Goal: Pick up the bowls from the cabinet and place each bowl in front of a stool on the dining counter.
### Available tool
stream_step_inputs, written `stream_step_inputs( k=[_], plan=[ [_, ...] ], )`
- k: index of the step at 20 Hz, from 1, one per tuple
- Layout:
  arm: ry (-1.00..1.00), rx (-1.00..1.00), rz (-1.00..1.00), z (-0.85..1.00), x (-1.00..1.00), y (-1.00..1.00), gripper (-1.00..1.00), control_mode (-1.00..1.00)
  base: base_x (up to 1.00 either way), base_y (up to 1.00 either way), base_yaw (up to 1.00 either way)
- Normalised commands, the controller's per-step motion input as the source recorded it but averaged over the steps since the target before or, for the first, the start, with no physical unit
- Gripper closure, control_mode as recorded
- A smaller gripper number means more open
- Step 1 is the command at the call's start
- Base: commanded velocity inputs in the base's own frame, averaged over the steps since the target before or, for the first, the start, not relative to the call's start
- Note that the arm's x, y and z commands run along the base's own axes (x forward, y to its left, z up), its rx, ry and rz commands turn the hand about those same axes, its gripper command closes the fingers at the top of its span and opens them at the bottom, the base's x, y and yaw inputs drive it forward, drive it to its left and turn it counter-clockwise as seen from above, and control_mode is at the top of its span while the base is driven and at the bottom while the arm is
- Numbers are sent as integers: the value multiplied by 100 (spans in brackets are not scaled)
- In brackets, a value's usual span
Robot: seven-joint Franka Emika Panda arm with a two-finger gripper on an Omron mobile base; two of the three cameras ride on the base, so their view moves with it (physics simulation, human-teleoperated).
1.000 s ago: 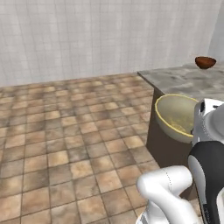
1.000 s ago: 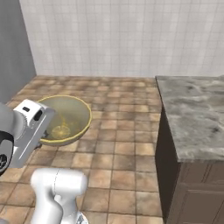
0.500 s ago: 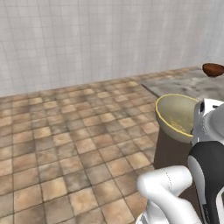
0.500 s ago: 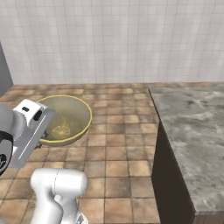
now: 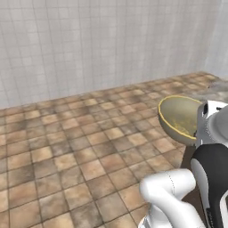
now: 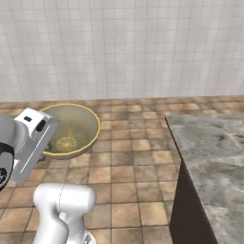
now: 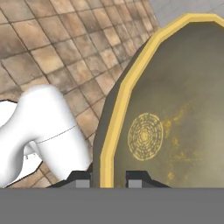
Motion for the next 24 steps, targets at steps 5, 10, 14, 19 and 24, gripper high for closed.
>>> stream_step_inputs(
  k=[5, 10, 14, 19, 24],
  plan=[
    [0, 0, 0, 0, 0, 0, 100, 100, 100, 46, -6],
    [0, 0, 0, 0, 0, 0, 100, 100, 100, 62, -14],
    [0, 0, 0, 0, 0, 0, 100, 100, 100, 69, -20],
    [0, 0, 0, 0, 0, 0, 100, 100, 100, 72, -25],
    [0, 0, 0, 0, 0, 0, 100, 100, 100, 70, -34]
  ],
)
